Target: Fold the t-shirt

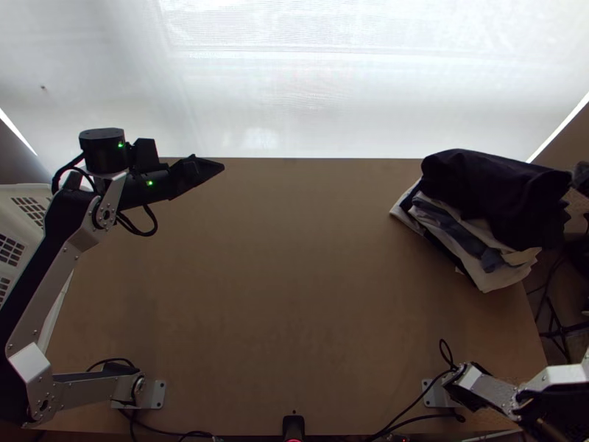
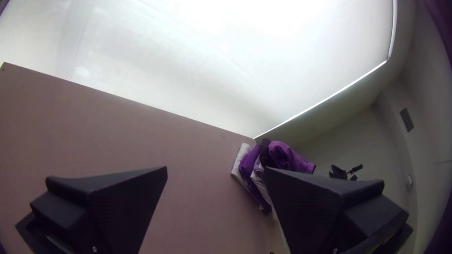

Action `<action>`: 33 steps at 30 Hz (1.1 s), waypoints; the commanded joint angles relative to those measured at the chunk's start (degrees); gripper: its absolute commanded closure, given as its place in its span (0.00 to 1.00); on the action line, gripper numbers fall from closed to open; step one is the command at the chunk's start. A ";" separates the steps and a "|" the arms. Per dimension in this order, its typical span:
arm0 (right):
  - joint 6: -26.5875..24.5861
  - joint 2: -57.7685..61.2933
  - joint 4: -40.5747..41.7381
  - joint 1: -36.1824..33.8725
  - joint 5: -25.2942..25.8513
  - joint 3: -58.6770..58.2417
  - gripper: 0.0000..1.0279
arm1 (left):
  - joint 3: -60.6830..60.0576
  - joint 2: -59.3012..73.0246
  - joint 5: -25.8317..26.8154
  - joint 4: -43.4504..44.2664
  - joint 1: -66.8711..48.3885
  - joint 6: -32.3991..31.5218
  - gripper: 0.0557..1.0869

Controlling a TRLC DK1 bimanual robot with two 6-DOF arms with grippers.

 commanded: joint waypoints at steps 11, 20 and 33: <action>-3.59 9.32 1.85 35.50 -0.10 10.84 0.05 | 0.04 -0.97 0.07 -0.55 -0.04 -0.24 0.04; 7.49 13.53 3.78 29.26 5.44 1.53 0.05 | 0.21 -1.67 0.07 -0.72 0.84 -0.24 0.04; 2.39 -3.87 -8.96 9.22 17.30 -9.90 0.05 | 0.83 -1.41 0.42 -0.02 1.89 -0.76 0.04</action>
